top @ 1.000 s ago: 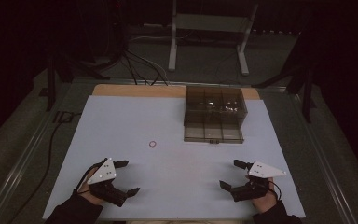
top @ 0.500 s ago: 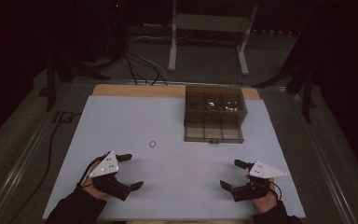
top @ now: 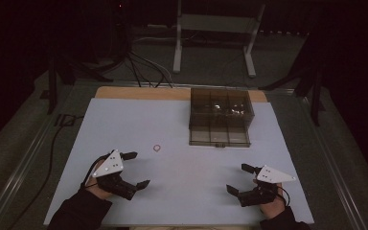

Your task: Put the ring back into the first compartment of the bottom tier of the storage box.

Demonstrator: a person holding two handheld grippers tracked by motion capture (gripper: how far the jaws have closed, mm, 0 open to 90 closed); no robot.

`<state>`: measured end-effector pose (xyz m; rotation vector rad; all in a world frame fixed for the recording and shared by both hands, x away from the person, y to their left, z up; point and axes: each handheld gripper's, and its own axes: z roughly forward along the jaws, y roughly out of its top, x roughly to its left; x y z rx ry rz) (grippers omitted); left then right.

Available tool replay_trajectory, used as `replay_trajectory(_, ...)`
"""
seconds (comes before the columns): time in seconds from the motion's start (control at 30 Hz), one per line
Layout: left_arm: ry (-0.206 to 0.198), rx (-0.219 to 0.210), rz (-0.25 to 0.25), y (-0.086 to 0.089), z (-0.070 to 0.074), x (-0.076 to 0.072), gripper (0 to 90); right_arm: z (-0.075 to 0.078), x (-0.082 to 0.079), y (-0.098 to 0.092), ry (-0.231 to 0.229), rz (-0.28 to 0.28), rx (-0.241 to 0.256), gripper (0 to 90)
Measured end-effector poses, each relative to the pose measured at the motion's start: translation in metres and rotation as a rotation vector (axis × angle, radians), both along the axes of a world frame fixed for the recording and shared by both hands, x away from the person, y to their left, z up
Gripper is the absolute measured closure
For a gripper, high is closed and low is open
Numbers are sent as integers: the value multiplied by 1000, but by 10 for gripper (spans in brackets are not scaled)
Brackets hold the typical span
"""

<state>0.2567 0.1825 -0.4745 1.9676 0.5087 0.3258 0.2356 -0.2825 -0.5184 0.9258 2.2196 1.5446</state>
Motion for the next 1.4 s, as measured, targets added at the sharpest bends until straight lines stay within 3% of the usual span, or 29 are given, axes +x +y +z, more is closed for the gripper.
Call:
replay_trajectory(0.33,-20,-12,22,-7,11,11,6,1,0,-2,-8,-11,8,0)
replay_trajectory(0.77,-26,-7,26,-19,13,26,18,0,0,-2,-5,-8,7,0)
replay_trajectory(1.4,-17,-5,111,-23,17,46,19,0,0,-2,-3,-9,6,0)
